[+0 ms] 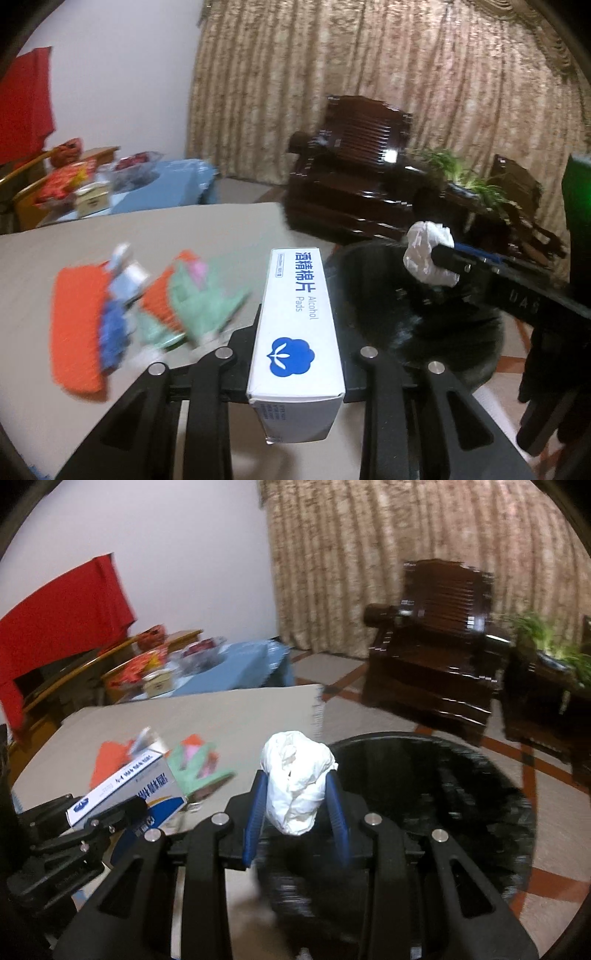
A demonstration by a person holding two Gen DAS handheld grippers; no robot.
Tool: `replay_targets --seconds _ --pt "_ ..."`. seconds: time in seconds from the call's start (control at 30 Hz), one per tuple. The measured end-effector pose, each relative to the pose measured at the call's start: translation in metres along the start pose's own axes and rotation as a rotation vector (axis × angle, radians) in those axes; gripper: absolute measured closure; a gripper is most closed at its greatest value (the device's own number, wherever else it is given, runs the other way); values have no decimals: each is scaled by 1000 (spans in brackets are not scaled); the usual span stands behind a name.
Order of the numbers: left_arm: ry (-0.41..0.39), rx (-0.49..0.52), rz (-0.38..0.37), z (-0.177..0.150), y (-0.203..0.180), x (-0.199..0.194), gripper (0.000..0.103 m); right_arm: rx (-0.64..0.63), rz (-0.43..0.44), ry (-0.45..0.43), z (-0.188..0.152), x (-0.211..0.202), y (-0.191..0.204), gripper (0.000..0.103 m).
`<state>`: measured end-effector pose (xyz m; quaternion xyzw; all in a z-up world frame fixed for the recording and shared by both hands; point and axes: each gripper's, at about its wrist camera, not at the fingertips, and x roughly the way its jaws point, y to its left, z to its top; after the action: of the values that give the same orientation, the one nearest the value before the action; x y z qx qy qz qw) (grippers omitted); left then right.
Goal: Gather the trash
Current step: 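Drop the box and tissue ball into the black bin with both grippers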
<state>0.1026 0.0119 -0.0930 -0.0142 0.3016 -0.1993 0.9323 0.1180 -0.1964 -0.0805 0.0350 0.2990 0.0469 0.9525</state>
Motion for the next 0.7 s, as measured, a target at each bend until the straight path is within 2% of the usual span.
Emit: replay_targets --seconds 0.27,0.4,0.43,0.47,0.5,0.53,0.63,0.67,0.7 --pt "12 52 -103 31 -61 53 73 82 -138 11 -11 -7 -71 71" --pt "38 64 -159 36 -83 74 72 110 -190 22 -21 -8 -93 66" --pt "43 60 -170 37 -87 78 69 114 -201 21 -21 -7 -95 65" --pt "50 57 -187 37 -89 81 54 118 -214 21 -23 -8 -99 60" --pt "51 54 -192 38 -91 83 47 123 -223 20 -25 -8 -101 56" --pt "44 48 -194 38 -92 82 38 130 -235 16 -26 -9 -105 46" --pt "34 36 -194 37 -85 77 30 145 -255 1 -27 -12 -108 30" --pt "31 30 -185 37 -82 74 27 146 -263 -5 -28 -13 -108 19" --pt "27 23 -174 36 -77 73 25 151 -269 -12 -28 -15 -108 15"
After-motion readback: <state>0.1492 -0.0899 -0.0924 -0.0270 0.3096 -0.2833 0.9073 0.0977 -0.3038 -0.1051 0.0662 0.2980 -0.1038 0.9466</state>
